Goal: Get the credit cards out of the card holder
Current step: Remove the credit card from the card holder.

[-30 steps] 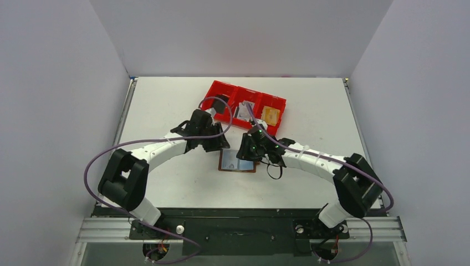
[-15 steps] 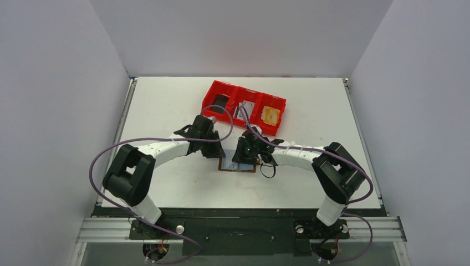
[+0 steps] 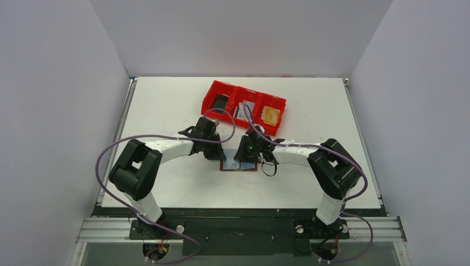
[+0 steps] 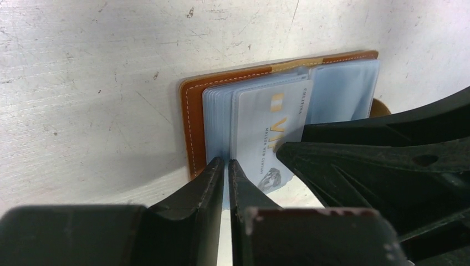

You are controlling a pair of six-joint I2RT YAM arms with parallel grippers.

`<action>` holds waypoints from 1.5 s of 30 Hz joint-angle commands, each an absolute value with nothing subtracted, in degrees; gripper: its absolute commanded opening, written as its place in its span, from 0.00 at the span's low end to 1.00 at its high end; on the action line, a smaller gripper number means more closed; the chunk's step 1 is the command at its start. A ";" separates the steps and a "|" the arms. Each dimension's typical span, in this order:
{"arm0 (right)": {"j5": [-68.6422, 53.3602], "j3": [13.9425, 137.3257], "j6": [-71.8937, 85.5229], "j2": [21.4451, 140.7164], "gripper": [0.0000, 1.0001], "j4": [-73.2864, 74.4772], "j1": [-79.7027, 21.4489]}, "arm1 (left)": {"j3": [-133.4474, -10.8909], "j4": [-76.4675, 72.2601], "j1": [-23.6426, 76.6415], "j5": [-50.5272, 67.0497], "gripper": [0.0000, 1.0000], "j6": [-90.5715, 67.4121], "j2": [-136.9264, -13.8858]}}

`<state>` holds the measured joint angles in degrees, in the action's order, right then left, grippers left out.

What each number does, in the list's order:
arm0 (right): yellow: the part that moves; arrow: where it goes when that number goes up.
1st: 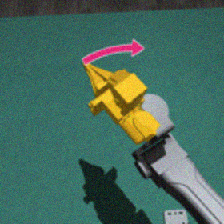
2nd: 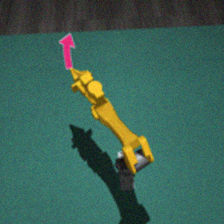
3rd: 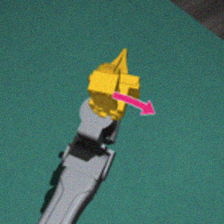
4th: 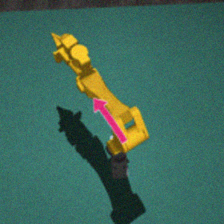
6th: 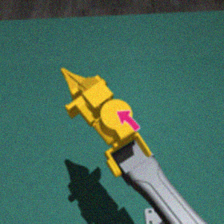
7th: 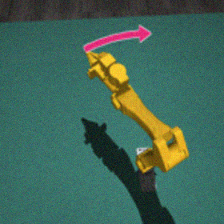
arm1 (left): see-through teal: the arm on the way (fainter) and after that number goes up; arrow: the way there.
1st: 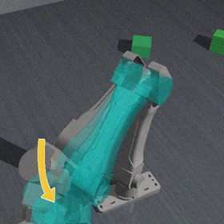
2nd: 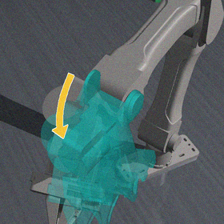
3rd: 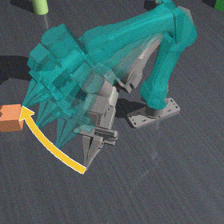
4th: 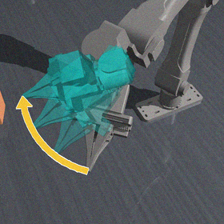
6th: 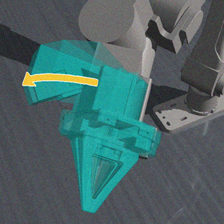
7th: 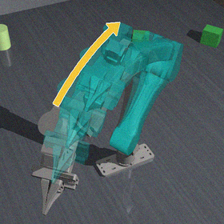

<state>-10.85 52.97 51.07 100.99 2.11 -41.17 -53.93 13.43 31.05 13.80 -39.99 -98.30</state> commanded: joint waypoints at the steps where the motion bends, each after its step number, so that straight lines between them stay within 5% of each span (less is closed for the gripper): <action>1: -11.76 51.63 51.62 102.01 0.26 -2.11 -40.28 | -54.82 12.76 32.08 12.95 0.05 -40.22 -100.51; 25: -25.97 39.40 62.89 101.91 0.30 -29.09 -32.34 | -55.49 17.31 35.15 7.67 0.00 -42.58 -104.49; 38: -27.24 36.06 68.68 103.79 0.05 -37.78 -31.21 | -55.09 17.12 35.10 7.92 0.00 -42.82 -104.50; 45: -26.43 34.30 69.01 103.87 0.01 -38.70 -30.31 | -54.99 18.08 35.08 6.76 0.00 -43.25 -105.02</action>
<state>-25.21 35.27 68.14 103.20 -33.93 -30.37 -56.93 13.47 34.17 10.48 -43.40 -101.16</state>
